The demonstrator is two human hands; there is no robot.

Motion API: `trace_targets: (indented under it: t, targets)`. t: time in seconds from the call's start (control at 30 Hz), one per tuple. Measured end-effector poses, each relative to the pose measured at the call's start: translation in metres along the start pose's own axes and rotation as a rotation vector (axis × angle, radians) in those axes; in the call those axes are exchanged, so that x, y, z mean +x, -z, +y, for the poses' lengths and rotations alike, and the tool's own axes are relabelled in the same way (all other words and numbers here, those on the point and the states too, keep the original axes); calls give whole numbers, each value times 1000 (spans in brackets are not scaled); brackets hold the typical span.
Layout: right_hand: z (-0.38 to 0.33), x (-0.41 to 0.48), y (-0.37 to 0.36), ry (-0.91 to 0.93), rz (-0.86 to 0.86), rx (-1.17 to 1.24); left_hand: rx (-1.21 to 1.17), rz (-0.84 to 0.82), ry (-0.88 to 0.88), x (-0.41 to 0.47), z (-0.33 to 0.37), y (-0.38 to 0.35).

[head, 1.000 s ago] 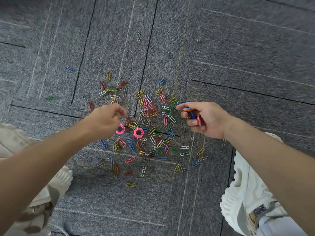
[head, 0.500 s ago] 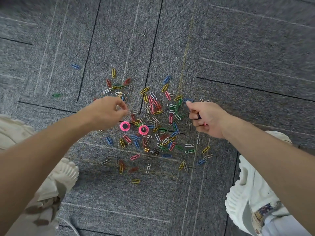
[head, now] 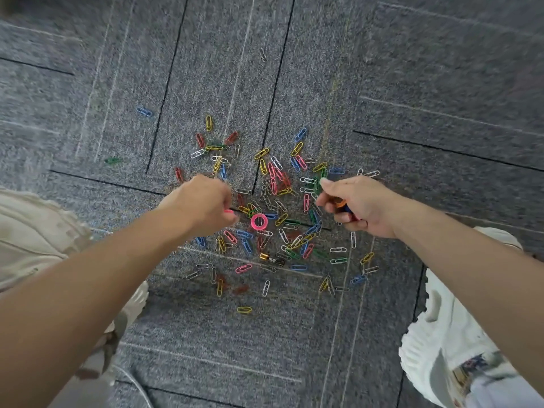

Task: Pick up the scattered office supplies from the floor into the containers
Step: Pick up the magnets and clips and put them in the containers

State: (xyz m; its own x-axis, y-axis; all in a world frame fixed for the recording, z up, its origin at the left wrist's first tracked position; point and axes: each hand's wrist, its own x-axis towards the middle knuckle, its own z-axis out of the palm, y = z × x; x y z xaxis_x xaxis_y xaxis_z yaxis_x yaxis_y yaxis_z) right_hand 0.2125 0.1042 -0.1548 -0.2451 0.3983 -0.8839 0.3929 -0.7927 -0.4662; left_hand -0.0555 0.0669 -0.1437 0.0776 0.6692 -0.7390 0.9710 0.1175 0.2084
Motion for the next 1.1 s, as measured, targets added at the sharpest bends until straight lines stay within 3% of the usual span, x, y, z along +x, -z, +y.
trace_targets:
  t: [0.2, 0.57, 0.73, 1.0, 1.1]
  targets:
    - [-1, -3, -7, 11, -34, -64, -255, -99, -73, -3, -4, 4]
    - [7, 0, -26, -71, -44, -155, -186, 122, 143, -6, 38, -29]
    - [8, -1, -24, -39, -39, -175, -131, 189, 80, -6, 56, -40]
    - [8, -7, -29, 114, -41, -393, -293, 62, -89, -2, 61, -29]
    - [8, -7, -29, 147, -19, -434, -378, 81, -22, 0, 56, -23]
